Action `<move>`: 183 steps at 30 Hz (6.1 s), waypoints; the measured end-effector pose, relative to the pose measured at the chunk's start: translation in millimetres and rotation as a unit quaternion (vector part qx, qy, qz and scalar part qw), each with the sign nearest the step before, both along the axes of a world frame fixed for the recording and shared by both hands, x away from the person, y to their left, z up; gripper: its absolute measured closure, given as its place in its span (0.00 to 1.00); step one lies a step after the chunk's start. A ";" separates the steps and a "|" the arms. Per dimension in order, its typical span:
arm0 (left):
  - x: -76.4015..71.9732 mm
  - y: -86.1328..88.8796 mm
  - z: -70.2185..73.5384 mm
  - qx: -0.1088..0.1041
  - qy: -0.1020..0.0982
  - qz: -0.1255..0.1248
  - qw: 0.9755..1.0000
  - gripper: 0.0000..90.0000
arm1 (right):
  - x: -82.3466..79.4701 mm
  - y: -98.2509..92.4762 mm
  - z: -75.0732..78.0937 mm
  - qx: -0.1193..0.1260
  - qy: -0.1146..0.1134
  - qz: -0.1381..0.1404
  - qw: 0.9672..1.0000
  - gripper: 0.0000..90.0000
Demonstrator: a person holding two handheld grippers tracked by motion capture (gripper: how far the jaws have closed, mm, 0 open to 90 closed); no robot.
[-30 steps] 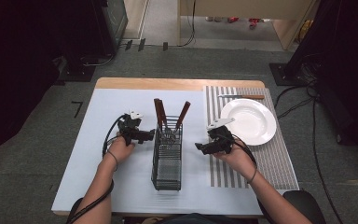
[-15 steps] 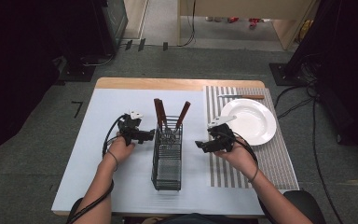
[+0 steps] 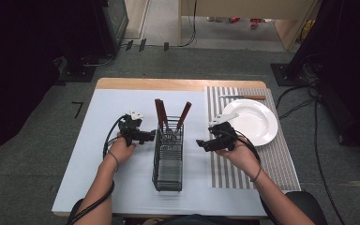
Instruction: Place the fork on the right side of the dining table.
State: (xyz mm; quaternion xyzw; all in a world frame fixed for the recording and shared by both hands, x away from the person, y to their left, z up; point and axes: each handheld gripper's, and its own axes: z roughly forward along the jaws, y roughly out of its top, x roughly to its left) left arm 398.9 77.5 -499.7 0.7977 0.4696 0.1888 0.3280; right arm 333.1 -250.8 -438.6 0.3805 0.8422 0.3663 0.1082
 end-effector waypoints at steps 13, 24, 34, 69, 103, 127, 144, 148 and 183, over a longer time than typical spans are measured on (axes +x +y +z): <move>0.0 0.0 0.0 0.000 0.000 0.000 1.000 0.00 | -1.5 2.0 19.0 0.004 -0.002 0.010 1.000 0.31; 0.0 0.0 0.0 0.000 0.000 0.000 1.000 0.00 | -2.7 8.2 41.3 0.008 -0.013 0.019 1.000 0.36; -0.1 0.0 0.0 0.000 0.000 0.000 1.000 0.00 | 0.9 9.6 54.9 0.021 -0.012 0.029 0.999 0.41; 0.0 0.0 -0.1 -0.001 0.000 0.001 1.000 0.00 | 25.9 28.5 88.5 0.052 -0.033 0.053 0.997 0.49; 0.0 0.1 0.1 0.000 0.001 0.000 1.000 0.00 | 22.9 23.5 111.8 0.141 0.002 0.091 0.986 0.90; -0.1 0.0 -0.1 -0.001 0.000 0.000 1.000 0.00 | -7.6 -11.7 172.9 0.185 -0.090 0.079 0.975 0.90; -0.1 0.0 -0.1 -0.001 0.000 0.000 1.000 0.00 | -23.6 -69.4 178.1 0.177 -0.106 0.010 0.978 0.90; -0.1 -0.1 -0.1 -0.001 0.000 0.000 1.000 0.00 | -26.1 -74.4 165.6 0.160 -0.098 -0.003 0.982 0.90; -0.1 -0.1 -0.1 -0.001 -0.001 0.000 1.000 0.00 | -68.6 -121.4 89.3 0.118 -0.036 -0.114 0.986 0.90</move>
